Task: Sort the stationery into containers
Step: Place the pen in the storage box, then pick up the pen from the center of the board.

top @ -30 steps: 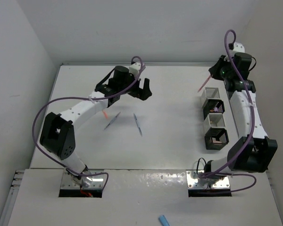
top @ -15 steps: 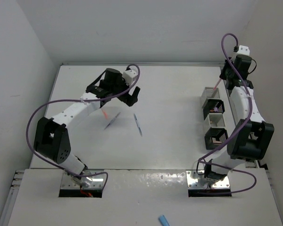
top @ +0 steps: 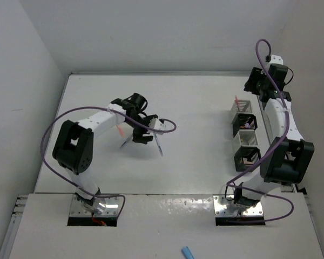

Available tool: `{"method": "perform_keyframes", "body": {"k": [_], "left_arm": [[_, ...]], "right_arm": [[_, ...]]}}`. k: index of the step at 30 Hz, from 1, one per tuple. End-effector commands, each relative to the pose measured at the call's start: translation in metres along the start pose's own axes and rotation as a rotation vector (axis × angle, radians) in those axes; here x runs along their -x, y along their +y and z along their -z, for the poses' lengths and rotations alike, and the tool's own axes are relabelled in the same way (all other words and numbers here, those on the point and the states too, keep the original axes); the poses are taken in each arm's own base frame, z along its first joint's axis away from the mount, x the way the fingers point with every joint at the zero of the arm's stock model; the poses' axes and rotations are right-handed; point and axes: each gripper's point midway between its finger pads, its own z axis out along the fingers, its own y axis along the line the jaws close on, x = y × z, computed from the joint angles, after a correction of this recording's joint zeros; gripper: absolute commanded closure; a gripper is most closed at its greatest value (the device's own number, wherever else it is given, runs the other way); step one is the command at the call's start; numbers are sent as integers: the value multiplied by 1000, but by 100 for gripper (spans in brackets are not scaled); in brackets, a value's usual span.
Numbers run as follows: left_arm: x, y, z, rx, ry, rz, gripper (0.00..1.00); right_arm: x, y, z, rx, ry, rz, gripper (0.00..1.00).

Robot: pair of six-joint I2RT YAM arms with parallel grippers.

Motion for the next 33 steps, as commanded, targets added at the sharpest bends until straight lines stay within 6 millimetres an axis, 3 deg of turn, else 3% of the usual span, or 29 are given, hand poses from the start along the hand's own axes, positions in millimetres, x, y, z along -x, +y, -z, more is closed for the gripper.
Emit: {"method": "perform_keyframes", "body": {"k": [1,6,12,16,20,27,30,33], "left_arm": [[1,7,-16,-79,-24,-251,26],[-6,22,-42,-140,-23,-321,31],[7,31,-60,-164,-57,-409,36],[7,22,-74,-215,-36,-426,39],[-6,7,-84,-279,14,-396,50],[-34,-17,-98,-369,133,-343,55],[-36,-21,-102,-362,154,-323,68],[-22,-19,-104,-303,126,-309,82]], "right_arm": [[37,26,35,103,-72,-40,44],[18,45,65,204,-32,-93,42],[4,54,83,247,-11,-122,42],[2,56,87,259,-6,-126,41],[1,58,87,280,5,-134,41],[0,66,91,330,9,-105,41],[3,67,96,345,5,-99,41],[-2,71,100,364,11,-102,41]]}}
